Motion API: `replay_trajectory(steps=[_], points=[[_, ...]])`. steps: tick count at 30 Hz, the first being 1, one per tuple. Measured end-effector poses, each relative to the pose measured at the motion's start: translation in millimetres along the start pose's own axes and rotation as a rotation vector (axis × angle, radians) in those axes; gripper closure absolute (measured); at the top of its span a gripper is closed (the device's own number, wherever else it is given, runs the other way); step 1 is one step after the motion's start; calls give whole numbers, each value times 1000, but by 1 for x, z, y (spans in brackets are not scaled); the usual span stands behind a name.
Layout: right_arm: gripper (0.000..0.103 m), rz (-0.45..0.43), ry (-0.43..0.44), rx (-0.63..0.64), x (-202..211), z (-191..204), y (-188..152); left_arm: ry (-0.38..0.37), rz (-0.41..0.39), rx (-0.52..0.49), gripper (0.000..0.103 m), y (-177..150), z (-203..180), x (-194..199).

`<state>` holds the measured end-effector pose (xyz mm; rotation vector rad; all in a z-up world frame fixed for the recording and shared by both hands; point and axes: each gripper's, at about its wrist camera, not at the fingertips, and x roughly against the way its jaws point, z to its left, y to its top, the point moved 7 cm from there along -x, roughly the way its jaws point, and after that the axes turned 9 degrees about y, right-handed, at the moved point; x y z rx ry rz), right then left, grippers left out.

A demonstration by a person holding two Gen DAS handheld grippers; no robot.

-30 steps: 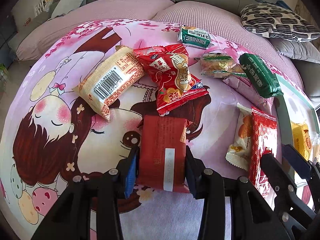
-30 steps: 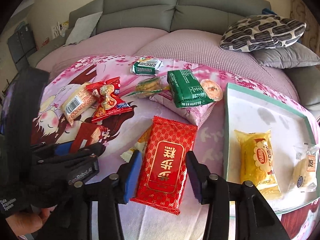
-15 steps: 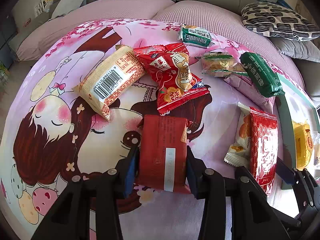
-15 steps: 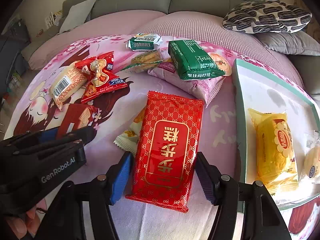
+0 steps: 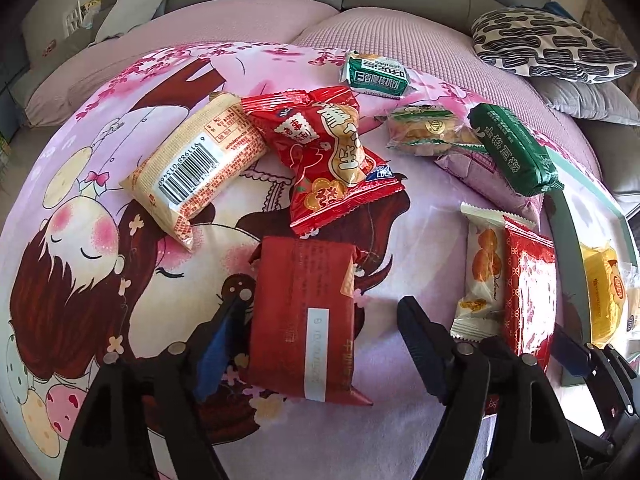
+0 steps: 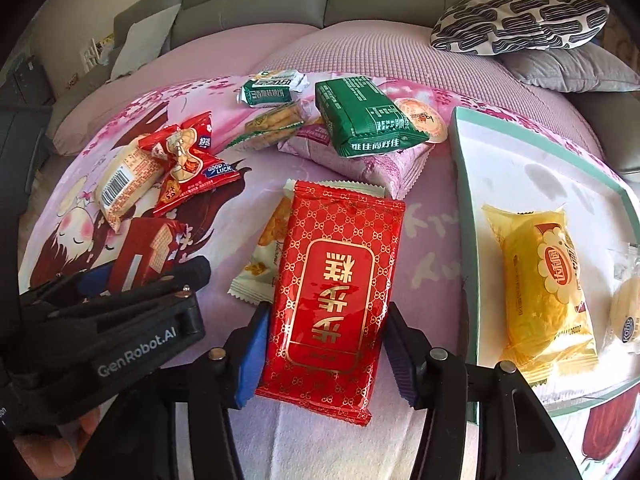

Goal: Organize snacks
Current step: 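Lift red packet with right gripper toward tray while left lifts red box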

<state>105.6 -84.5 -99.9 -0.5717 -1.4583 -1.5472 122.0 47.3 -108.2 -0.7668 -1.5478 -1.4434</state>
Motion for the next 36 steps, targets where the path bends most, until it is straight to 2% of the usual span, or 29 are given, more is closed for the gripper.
replay_trajectory(steps=[5,10,12,15,16,17,25,32,36], points=[[47,0,-3,3,0,0,0,-28,-22,16,13,0,-2,0],[47,0,0,3,0,0,0,-34,-33,35,14,1,-1,1],[47,0,2,2,1,0,0,-9,-33,22,19,0,0,2],[51,1,7,3,2,-1,-1,41,-36,9,45,1,6,5],[53,0,11,0,3,-1,-1,34,-37,16,58,2,8,7],[54,-1,15,-3,5,-1,-1,29,-35,27,61,3,10,8],[55,-47,42,-15,24,-2,3,15,-40,41,62,4,13,19],[55,-131,58,-40,57,-6,12,-30,-121,46,62,13,11,52],[55,-145,58,-41,64,-6,14,-48,-151,41,62,17,7,65]])
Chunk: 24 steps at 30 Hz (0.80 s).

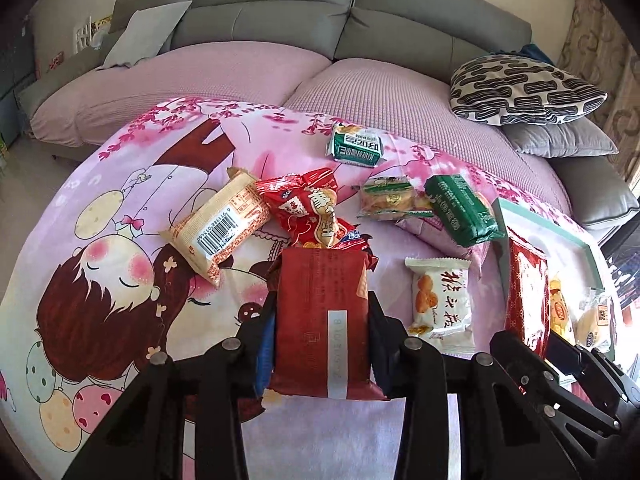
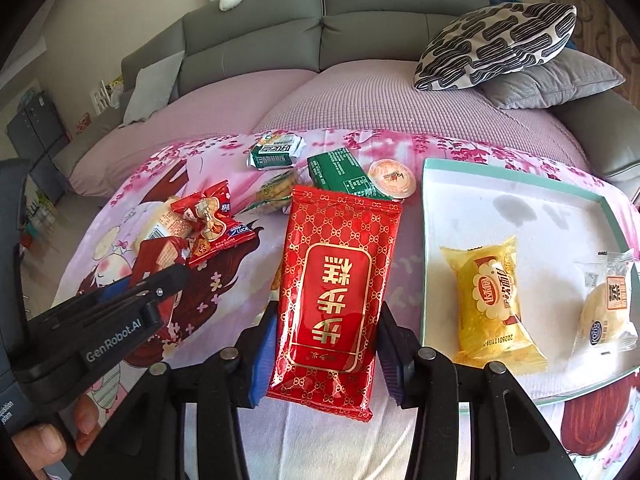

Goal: Organize snacks
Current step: 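Lift red packet with right gripper toward tray while left lifts red box, then lower red packet into tray with right gripper while left lowers red box there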

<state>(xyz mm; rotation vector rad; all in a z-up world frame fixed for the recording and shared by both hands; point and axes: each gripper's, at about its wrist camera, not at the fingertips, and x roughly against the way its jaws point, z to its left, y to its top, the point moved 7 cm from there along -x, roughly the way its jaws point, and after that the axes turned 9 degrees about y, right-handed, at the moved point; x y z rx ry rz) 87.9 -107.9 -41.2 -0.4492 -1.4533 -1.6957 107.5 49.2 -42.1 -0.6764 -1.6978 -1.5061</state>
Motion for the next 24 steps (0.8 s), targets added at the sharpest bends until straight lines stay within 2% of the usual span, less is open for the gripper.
replay_trajectory(steps=[13,18,24], points=[[55,-19,-24,-33,12,-22,4,-23,-23,-26,62,4,-25,8],[55,-68,-58,-84,35,-51,10,-43,-40,-79,62,5,-51,16],[55,-131,-138,-179,65,-104,11,-85,-63,-165,62,8,-95,25]])
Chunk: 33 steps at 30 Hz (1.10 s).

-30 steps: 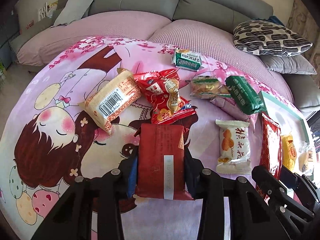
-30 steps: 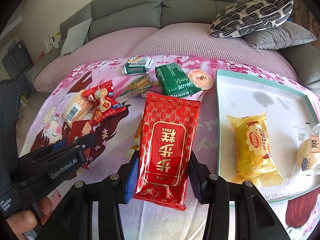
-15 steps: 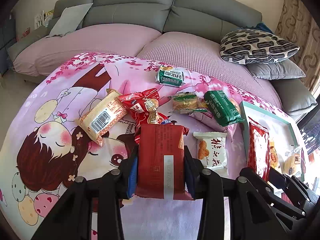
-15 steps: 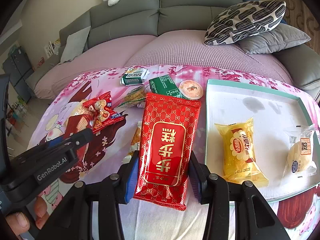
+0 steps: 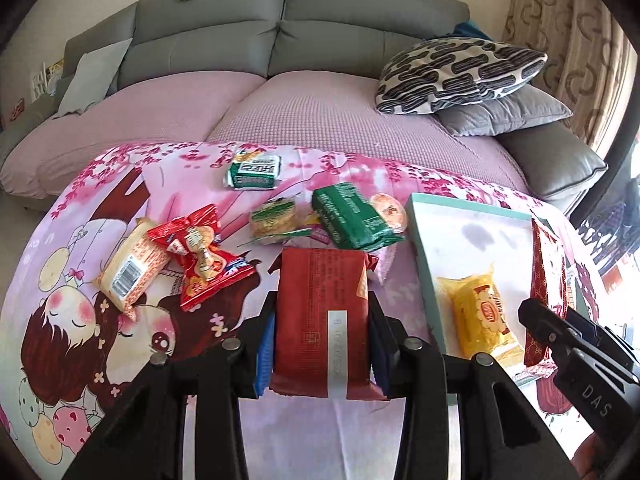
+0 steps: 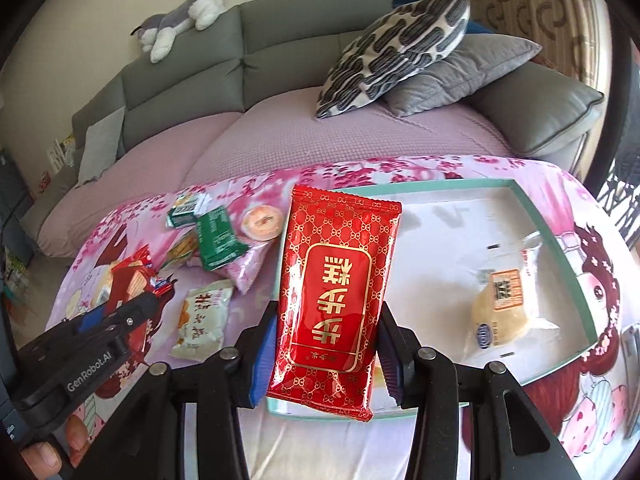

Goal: Organize snacks
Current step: 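Lower red packet into tray with right gripper while left lowers red box there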

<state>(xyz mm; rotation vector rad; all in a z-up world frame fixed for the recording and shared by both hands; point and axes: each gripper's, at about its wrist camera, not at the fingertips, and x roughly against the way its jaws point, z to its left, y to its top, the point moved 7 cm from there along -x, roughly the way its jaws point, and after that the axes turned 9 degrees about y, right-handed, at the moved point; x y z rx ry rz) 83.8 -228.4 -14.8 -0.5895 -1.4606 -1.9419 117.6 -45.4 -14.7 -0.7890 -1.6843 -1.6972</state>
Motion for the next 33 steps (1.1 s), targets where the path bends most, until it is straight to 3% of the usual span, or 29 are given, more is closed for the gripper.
replay_trajectory(steps=[9,19,33], points=[[55,-43,-74,-93,8,-57,11,-55,-3,-113,62,16,-55,-7],[55,-40,-73,-108,-17,-71,12,-106,20,-163,62,54,-100,-41],[55,-18,-114,-133,-36,-92,23,-128,91,-239,62,67,-147,-88]])
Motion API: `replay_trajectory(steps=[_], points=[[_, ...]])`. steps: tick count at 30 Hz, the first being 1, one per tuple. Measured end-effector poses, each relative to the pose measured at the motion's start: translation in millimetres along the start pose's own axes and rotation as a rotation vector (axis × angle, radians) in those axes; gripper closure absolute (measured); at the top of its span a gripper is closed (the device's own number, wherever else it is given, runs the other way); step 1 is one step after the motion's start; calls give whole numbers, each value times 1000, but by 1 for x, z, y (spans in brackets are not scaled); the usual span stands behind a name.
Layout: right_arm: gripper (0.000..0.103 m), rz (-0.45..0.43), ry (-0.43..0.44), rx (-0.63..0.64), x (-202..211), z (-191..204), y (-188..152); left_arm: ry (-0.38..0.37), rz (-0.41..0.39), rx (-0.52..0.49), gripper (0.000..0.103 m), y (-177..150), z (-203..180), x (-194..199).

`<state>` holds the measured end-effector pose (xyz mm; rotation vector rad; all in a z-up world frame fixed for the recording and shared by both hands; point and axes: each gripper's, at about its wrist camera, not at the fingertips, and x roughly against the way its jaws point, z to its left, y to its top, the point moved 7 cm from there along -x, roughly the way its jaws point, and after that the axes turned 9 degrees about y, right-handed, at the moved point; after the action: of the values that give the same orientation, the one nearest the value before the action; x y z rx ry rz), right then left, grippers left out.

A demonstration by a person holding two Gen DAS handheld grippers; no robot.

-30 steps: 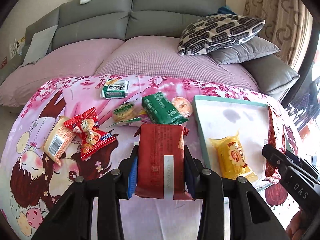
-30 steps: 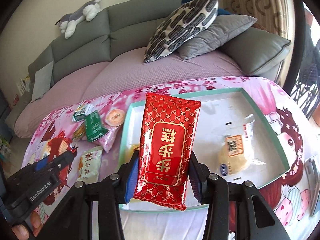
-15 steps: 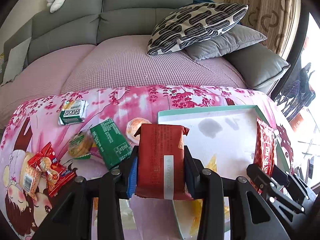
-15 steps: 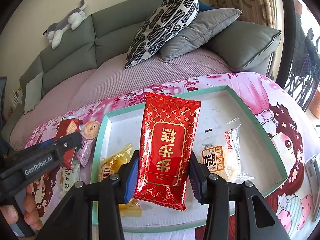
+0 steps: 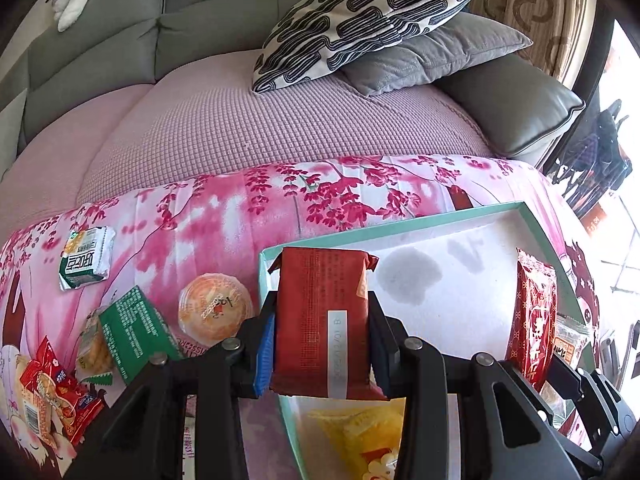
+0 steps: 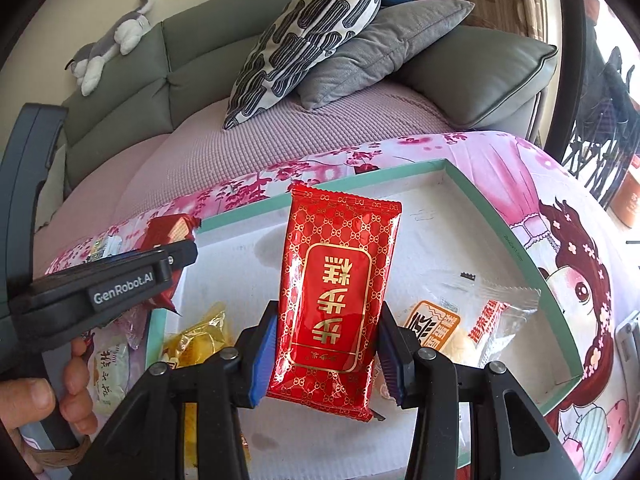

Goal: Organize snacks
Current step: 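Lower red packet into tray with right gripper while left lowers red box there, then open both grippers and pull back from the tray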

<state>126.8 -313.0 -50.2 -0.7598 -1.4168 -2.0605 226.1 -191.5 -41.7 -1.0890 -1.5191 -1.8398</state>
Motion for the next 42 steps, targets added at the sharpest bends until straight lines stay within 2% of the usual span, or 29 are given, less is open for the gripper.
replay_trajectory(steps=[4,5,6,7,13,17,28,37,38,39,40,41,42], points=[[54,4,-8,18,-2,2,1,-3,9,-8,61,1,-5,-6],[54,6,-14,30,-2,3,1,-11,13,-6,59,0,-5,-6],[49,4,-22,39,-2,3,1,-22,20,-2,56,0,-5,-7],[47,3,-25,41,-2,3,1,-26,28,3,48,-1,-5,-6],[45,30,-25,41,-2,3,-2,9,10,23,46,-7,7,11],[45,48,-29,32,1,2,-6,48,8,49,36,-21,24,25],[45,79,-54,68,17,14,-25,113,37,133,36,-86,74,52],[44,88,-67,93,17,23,-29,131,6,166,36,-89,85,61],[42,92,-71,93,17,23,-29,133,10,167,35,-90,85,60],[34,96,-73,93,16,23,-30,136,13,168,34,-91,85,59],[26,100,-76,93,15,23,-31,141,17,169,27,-92,84,57],[22,102,-80,94,14,22,-32,151,23,169,18,-93,85,55],[17,103,-80,96,13,22,-32,165,26,168,15,-94,85,53]])
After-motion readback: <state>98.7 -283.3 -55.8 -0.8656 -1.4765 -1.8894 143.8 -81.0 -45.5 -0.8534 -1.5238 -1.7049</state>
